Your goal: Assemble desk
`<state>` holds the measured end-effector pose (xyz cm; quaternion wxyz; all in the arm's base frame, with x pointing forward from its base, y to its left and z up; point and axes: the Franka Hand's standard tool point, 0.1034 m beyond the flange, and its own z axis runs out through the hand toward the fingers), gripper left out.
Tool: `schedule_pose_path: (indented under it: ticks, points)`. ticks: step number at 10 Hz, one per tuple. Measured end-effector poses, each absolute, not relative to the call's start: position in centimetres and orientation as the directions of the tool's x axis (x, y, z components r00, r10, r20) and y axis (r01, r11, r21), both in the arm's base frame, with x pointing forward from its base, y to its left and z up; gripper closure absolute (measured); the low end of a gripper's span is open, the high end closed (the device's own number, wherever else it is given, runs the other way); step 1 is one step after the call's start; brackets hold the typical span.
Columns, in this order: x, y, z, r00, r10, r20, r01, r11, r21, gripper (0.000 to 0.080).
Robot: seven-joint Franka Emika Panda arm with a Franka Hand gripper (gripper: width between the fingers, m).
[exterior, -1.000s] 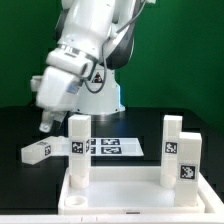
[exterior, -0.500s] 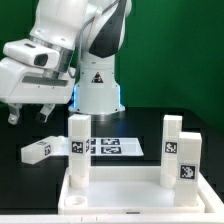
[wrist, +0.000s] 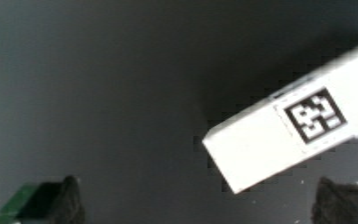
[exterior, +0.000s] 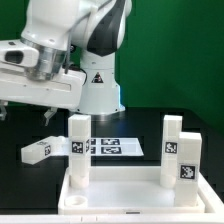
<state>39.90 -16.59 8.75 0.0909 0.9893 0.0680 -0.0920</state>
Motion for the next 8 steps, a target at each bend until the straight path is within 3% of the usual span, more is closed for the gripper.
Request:
schedule_pose_path:
  ticks: [6, 8]
  points:
    - [40.3, -16.5, 8.5, 0.966, -0.23, -0.116, -0.199, -0.952, 0.231, 0.015]
    - [39.9, -16.4, 7.9, 0.863, -0.496, -0.1, -0.476, -0.862, 0.174, 0.015]
